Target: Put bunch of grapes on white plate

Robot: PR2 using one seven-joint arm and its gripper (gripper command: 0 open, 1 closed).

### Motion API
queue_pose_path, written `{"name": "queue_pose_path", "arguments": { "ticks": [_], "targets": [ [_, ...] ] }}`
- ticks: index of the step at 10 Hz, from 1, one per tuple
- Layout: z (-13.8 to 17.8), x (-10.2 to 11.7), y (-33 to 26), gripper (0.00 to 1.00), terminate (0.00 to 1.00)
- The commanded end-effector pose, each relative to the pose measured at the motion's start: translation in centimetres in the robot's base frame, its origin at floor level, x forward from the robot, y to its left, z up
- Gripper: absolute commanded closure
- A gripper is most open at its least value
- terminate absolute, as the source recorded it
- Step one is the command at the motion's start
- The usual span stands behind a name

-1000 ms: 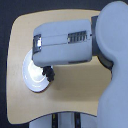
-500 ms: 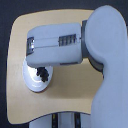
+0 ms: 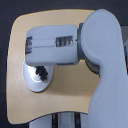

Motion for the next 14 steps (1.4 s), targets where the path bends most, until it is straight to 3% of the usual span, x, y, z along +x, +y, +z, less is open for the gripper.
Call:
{"name": "queue_pose_path", "arguments": {
  "ticks": [1,14],
  "targets": [
    [-2.1,-1.8,1.5,1.00,0.00],
    [-2.6,-4.1,2.3,1.00,0.00]
  ]
}}
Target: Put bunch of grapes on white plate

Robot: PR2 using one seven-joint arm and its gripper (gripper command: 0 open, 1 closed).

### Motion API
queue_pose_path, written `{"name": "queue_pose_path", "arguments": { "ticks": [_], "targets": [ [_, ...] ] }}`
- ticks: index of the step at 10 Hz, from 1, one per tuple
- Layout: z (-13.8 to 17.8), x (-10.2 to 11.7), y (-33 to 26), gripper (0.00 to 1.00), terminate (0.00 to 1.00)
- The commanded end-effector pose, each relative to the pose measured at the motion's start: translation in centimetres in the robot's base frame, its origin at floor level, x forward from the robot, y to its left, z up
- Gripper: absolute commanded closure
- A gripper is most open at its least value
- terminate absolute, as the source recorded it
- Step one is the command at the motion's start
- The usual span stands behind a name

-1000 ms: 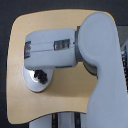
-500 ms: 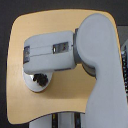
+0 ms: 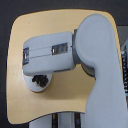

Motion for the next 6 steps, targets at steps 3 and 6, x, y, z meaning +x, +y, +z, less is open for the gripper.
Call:
{"name": "queue_pose_path", "arguments": {
  "ticks": [3,6],
  "targets": [
    [0.04,-1.39,0.46,1.00,0.00],
    [0.22,-1.46,0.61,0.00,0.00]
  ]
}}
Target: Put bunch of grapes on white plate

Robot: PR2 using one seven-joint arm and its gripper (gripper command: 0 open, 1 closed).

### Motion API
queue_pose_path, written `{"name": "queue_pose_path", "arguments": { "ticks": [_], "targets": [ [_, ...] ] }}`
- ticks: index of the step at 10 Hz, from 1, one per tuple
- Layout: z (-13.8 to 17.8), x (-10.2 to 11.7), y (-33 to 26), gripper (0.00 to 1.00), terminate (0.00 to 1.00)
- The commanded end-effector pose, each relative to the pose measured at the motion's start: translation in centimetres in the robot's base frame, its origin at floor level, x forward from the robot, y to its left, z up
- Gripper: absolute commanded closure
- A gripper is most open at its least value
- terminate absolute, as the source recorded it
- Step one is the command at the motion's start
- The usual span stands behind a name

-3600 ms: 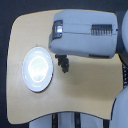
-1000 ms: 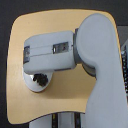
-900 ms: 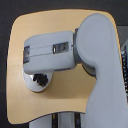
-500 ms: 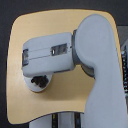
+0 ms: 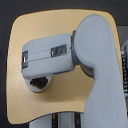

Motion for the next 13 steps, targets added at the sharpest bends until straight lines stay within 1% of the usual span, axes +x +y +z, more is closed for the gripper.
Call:
{"name": "queue_pose_path", "arguments": {
  "ticks": [1,4,8,10,12,13],
  "targets": [
    [0.5,-0.4,0.5,0.00,0.00],
    [0.7,-0.5,0.6,0.00,0.00],
    [2.4,0.9,0.5,0.00,0.00],
    [3.9,1.6,0.1,0.00,0.00],
    [7.6,3.5,1.1,0.00,0.00],
    [10.1,4.6,1.1,0.00,0.00]
  ]
}}
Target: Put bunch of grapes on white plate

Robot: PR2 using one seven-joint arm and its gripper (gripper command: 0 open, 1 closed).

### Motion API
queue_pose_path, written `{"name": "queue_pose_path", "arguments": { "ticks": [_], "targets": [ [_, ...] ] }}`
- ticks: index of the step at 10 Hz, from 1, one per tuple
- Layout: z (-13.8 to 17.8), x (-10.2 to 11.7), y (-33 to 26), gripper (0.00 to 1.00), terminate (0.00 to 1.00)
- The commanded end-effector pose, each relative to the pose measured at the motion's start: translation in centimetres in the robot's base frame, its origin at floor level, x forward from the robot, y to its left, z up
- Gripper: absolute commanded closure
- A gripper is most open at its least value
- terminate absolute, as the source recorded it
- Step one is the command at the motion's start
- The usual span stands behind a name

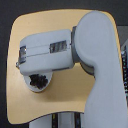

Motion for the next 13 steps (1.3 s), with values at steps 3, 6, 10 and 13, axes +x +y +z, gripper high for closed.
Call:
{"name": "queue_pose_path", "arguments": {
  "ticks": [3,6,10,13],
  "targets": [
    [10.5,5.0,0.1,0.00,0.00],
    [13.0,5.1,-0.8,0.00,0.00],
    [13.5,4.0,-3.7,0.00,0.00],
    [14.2,5.0,-11.5,0.00,0.00]
  ]
}}
